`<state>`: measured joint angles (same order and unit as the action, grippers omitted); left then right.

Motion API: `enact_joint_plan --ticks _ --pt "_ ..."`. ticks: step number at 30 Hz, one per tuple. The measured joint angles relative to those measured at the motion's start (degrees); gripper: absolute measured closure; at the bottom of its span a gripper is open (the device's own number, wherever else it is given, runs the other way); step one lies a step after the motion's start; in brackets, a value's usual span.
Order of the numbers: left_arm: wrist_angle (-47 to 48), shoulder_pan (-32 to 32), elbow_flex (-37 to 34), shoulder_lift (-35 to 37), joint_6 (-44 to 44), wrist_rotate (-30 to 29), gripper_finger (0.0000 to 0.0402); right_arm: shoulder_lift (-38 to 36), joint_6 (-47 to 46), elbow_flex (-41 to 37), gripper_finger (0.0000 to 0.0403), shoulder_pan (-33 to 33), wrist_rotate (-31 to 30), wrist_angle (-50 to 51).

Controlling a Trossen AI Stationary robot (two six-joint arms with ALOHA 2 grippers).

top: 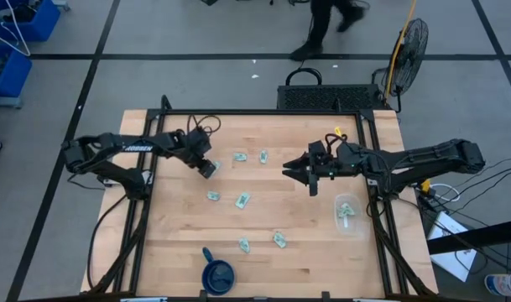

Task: Pick and place Stevia / Truvia into bins
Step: Put the green stevia packet into the transparent container

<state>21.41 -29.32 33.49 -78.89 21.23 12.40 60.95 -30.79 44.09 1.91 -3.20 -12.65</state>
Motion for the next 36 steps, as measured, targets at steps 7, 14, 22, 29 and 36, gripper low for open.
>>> enact_joint_plan --ticks 7,14,22,29,36 --pt "-4.4 0.6 -3.2 0.1 -0.6 -0.4 0.0241 0.0 -0.8 0.0 0.027 0.0 0.0 0.0" --pt "-7.2 0.5 -6.5 0.3 0.3 -0.6 0.0339 0.0 -1.5 0.0 0.027 0.0 0.0 0.0" --pt "-11.2 0.8 -6.7 0.2 2.3 3.8 0.0396 0.0 -1.5 0.0 0.027 0.1 -1.7 0.0" --pt "-16.2 3.6 -6.8 0.2 6.1 4.9 0.0399 2.7 -5.3 0.0 0.027 0.1 -3.0 -0.3" --pt "-16.8 5.8 -6.8 0.2 6.0 2.7 0.0395 11.1 -12.2 0.0 0.027 0.1 -2.9 -1.4"
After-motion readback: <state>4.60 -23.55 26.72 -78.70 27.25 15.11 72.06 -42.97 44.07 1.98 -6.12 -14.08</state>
